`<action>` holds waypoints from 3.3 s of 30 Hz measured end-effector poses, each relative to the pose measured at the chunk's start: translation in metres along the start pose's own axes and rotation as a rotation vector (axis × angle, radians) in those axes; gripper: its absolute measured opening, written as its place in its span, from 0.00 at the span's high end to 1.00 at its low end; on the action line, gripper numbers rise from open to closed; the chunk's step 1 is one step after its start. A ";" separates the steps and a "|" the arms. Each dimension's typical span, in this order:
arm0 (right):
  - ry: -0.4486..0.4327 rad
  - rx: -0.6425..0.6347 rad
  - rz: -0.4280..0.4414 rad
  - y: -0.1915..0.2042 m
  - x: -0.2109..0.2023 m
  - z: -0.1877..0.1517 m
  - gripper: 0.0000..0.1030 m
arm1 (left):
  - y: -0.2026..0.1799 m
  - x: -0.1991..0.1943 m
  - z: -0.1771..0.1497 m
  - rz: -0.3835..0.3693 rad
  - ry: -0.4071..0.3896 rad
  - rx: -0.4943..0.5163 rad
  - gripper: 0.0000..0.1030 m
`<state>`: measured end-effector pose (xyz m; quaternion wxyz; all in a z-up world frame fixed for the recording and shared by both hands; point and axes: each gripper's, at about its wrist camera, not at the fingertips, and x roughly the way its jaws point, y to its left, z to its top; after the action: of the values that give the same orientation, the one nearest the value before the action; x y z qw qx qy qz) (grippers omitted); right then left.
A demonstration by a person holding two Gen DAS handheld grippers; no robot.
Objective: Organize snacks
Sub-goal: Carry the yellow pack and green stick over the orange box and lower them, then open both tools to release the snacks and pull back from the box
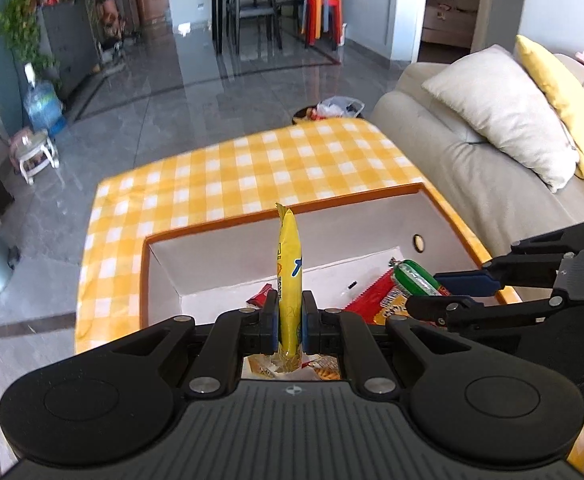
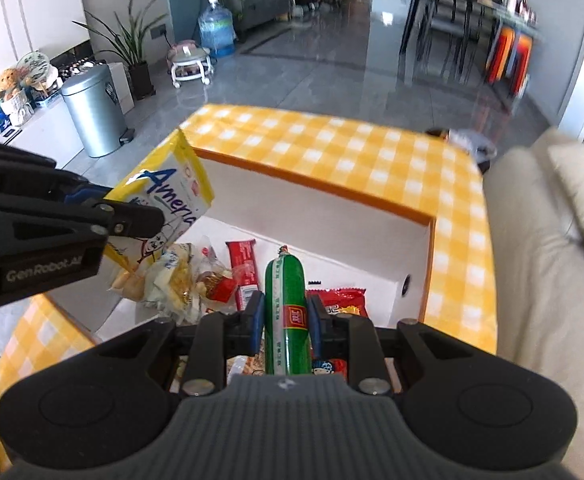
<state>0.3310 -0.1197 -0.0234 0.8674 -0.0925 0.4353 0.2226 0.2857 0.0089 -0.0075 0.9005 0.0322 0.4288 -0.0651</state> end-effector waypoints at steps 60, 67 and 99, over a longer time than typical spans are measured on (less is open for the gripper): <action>0.101 -0.151 -0.042 0.007 0.058 0.013 0.31 | -0.006 0.056 -0.003 0.061 0.128 0.067 0.43; 0.029 -0.104 -0.033 0.012 0.026 0.008 0.23 | -0.007 0.021 -0.010 0.097 0.037 0.064 0.39; -0.362 0.073 -0.182 0.060 -0.155 -0.083 0.04 | -0.030 -0.137 -0.089 0.285 -0.386 -0.027 0.07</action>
<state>0.1626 -0.1432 0.0516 0.9508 -0.0583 0.2700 0.1405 0.1277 0.0016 0.0423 0.9662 0.0677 0.2407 0.0635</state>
